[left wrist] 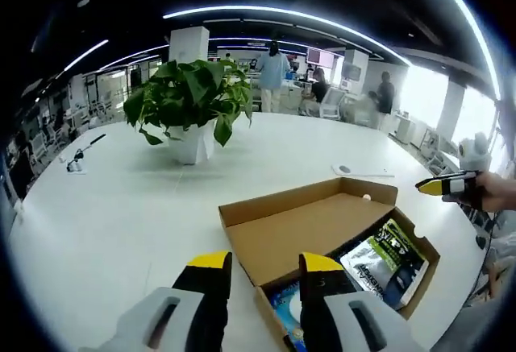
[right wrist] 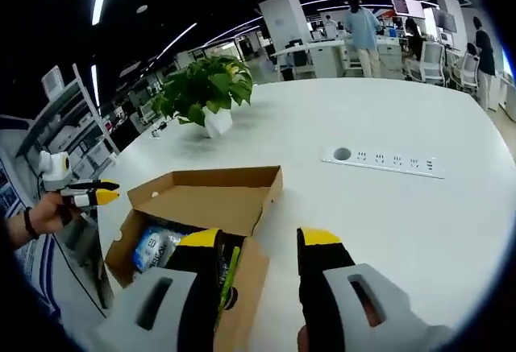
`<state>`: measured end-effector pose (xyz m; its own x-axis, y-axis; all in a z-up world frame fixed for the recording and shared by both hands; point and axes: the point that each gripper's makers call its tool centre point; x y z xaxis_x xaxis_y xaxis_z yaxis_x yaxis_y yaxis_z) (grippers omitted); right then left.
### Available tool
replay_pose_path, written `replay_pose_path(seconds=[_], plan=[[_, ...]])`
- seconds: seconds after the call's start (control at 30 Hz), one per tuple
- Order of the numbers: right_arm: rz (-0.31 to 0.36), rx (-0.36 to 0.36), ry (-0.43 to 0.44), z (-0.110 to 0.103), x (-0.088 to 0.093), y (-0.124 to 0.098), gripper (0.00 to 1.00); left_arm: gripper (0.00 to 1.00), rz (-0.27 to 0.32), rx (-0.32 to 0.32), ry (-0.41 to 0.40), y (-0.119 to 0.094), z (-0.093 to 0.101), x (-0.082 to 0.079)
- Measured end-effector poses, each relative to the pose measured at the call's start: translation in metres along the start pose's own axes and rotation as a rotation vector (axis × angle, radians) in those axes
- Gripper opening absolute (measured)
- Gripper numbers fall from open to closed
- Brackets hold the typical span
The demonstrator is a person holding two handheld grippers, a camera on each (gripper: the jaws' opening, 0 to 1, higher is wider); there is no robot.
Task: Operate the shoe box by opening the lid, removing the specified soft item, and placing it in the target area until the item is outside and the box remains undamaged.
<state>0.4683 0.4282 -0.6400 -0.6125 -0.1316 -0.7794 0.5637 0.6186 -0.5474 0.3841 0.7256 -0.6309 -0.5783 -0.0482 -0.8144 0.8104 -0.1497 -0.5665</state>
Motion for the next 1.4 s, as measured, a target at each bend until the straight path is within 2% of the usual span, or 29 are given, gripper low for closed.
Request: replay_pose_path(seconds=[0.23,0.3,0.43,0.53,0.7,0.93,1.23,1.4], plan=[[0.016,-0.008,-0.015,-0.004,0.006,-0.016,0.37,0.4,0.001,0.023,0.002,-0.012,0.01,0.007],[0.032,-0.003,-0.011,-0.005,0.009,-0.022,0.37,0.4,0.015,0.08,-0.023,-0.014,0.022,0.008],[0.047,-0.008,-0.003,-0.01,0.019,-0.029,0.39,0.41,0.004,0.114,0.006,-0.016,0.036,0.016],[0.048,-0.019,-0.001,-0.014,0.029,-0.036,0.38,0.42,0.0,0.131,0.009,-0.017,0.043,0.02],[0.035,-0.032,-0.012,-0.014,0.058,-0.055,0.39,0.42,-0.012,0.17,0.035,-0.021,0.056,0.029],[0.017,-0.022,0.014,0.0,0.091,-0.079,0.39,0.42,-0.041,0.213,0.041,-0.019,0.078,0.046],[0.038,0.002,0.032,0.001,0.101,-0.103,0.41,0.41,-0.08,0.284,0.053,-0.006,0.118,0.06],[0.05,0.017,0.036,0.003,0.104,-0.11,0.41,0.41,-0.1,0.297,0.032,0.003,0.127,0.065]])
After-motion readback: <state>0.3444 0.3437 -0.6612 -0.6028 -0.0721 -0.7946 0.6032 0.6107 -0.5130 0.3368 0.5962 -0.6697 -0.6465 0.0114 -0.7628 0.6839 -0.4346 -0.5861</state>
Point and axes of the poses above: the point that each gripper's makers call its tool centre point, and the gripper's own axes: y roughly forward along the fingers, z roughly to its right, x roughly out of its underside, and after that the axes turned 1 degree about -y, right-handed
